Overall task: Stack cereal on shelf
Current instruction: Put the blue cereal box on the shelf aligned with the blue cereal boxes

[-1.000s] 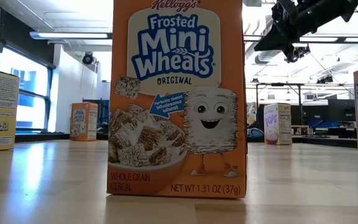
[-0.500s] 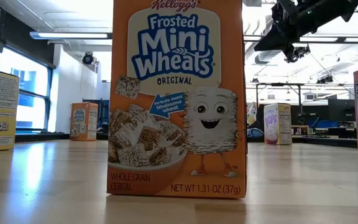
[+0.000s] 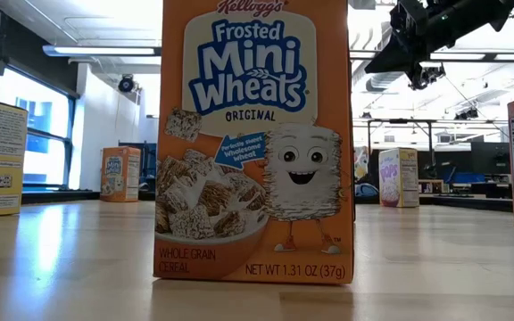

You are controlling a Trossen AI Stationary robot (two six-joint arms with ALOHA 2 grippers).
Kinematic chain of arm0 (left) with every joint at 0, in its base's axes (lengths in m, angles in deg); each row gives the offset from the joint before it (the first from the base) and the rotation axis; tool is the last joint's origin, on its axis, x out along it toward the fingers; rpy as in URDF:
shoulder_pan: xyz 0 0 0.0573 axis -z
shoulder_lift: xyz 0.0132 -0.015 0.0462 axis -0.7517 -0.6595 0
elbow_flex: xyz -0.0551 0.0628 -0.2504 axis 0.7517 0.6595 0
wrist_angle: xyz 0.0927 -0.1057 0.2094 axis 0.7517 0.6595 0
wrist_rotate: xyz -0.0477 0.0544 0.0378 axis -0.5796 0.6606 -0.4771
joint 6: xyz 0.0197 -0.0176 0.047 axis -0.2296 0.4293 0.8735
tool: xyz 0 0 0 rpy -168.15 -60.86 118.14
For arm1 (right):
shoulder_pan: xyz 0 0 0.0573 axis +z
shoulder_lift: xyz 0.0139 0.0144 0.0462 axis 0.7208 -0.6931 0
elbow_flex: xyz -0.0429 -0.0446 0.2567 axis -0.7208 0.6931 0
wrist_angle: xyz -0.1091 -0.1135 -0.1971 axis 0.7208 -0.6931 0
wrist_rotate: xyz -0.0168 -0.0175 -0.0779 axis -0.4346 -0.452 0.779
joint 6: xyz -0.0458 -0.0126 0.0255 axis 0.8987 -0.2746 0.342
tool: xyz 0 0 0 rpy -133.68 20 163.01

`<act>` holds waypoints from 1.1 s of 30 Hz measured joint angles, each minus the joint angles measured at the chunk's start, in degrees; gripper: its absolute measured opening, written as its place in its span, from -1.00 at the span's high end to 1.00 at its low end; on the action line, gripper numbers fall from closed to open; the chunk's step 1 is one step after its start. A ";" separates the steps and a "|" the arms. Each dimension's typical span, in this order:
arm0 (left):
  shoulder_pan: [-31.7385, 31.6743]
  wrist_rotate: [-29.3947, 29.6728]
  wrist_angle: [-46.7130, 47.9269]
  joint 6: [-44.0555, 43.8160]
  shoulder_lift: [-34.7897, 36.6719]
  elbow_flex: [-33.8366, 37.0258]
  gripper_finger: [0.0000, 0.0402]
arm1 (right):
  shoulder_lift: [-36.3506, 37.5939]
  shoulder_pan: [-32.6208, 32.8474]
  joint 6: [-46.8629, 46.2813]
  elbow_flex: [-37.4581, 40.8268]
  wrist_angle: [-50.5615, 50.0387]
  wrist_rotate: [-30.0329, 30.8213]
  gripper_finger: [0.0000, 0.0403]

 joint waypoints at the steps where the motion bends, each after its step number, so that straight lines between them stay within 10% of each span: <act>1: 0.05 0.00 -0.02 0.00 0.00 0.00 -0.17 | 0.00 0.00 0.01 0.00 0.02 -0.01 1.00; 15: -1.33 0.83 0.70 0.82 0.79 -2.01 0.21 | 0.00 0.00 0.33 0.00 0.04 0.02 1.00; 33: -4.72 -1.68 -3.08 -0.56 4.21 -1.33 0.25 | 0.00 0.02 0.39 0.00 0.26 0.02 1.00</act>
